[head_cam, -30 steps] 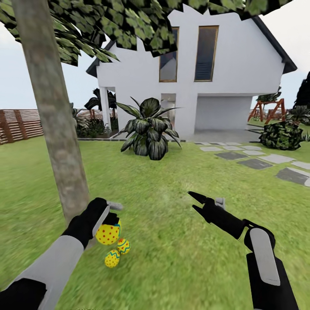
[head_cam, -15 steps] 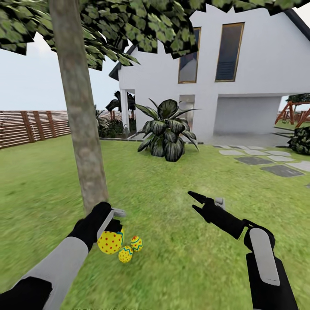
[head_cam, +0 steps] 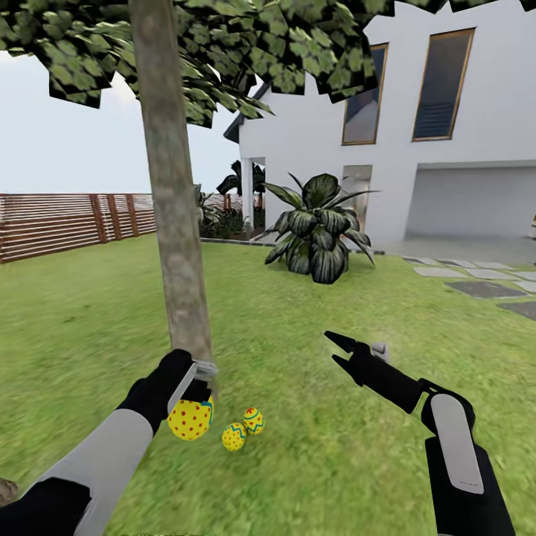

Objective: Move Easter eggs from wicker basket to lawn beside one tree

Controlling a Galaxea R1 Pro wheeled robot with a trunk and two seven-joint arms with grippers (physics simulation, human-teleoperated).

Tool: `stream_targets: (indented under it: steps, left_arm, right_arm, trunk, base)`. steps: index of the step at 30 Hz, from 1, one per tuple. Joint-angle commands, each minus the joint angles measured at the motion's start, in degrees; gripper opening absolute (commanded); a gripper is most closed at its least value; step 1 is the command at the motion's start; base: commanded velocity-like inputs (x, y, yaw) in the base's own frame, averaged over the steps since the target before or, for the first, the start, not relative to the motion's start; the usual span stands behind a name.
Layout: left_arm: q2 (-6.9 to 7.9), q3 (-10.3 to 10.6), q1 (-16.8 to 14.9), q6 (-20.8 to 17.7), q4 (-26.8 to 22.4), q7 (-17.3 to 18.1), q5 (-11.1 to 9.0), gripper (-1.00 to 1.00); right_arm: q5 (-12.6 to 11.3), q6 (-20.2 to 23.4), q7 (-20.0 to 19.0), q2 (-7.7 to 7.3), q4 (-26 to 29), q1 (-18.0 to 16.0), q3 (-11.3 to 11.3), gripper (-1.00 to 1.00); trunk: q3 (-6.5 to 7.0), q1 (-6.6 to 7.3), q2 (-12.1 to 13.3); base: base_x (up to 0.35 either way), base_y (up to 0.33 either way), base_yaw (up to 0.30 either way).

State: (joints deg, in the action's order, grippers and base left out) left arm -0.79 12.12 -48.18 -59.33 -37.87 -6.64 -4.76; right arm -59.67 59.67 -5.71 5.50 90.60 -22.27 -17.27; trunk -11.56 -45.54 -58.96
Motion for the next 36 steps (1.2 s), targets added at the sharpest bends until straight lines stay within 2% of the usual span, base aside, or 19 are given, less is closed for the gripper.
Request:
stream_targets:
  steps: [1,15,36]
  left_arm:
    - [0.0,0.2,-0.1,-0.2,0.0,-0.5,-0.5,-1.0]
    - [0.06,0.2,-0.5,-0.2,0.1,-0.5,-0.6,-1.0]
    - [0.09,-0.3,-1.0,0.0,0.1,-0.7,-0.7,-1.0]
  right_arm:
    - [0.6,0.3,-0.6,0.04,0.0,-0.1,-0.2,1.0]
    - [0.9,0.3,-0.4,0.04,0.0,-0.1,0.1,1.0]
    - [1.2,0.3,-0.4,0.04,-0.1,-0.1,0.2,1.0]
  trunk:
    - [-0.04,-0.01,-0.1]
    - [0.54,-0.01,-0.1]
    - [1.45,-0.01,-0.1]
  base:
    - [0.052,-0.298,0.274]
    - [0.114,-0.3,0.273]
    - [0.223,-0.232,0.271]
